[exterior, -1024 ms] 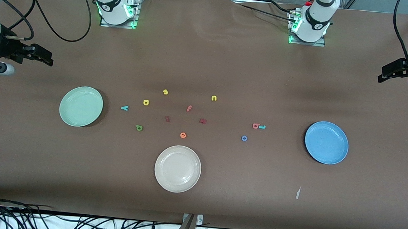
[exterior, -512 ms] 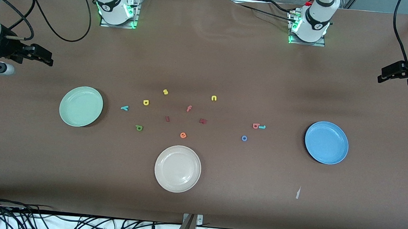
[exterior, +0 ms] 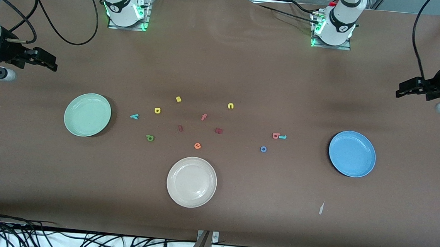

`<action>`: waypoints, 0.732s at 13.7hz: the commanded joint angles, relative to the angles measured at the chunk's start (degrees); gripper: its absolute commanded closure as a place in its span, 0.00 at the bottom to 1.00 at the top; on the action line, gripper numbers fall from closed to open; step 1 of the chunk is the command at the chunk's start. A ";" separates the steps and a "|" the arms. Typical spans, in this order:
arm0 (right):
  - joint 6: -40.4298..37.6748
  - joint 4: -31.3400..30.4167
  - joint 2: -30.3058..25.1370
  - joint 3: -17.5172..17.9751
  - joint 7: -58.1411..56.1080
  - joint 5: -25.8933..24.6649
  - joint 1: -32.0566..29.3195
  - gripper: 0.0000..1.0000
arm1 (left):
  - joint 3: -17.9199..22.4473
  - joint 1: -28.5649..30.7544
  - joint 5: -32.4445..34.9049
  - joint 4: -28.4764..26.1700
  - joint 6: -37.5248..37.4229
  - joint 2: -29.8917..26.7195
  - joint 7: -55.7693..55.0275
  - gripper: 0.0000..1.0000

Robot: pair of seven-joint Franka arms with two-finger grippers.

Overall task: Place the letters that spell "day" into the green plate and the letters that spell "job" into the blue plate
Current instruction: 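Move the left gripper to the teal letter while the right gripper reaches the yellow o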

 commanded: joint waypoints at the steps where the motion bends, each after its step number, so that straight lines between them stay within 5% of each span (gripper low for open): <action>1: -0.56 0.35 0.00 0.20 -0.13 0.11 -0.17 0.00 | -2.48 -0.34 -1.27 -3.41 4.44 -0.56 -0.45 0.00; 6: -0.56 0.35 0.00 0.20 -0.13 0.11 -0.26 0.00 | -4.16 -0.86 -1.36 -4.29 8.05 1.45 -2.99 0.00; 10: -0.56 0.35 0.00 0.20 -0.13 0.11 -0.26 0.00 | -9.16 -1.74 -1.36 -6.92 14.36 2.87 -10.20 0.00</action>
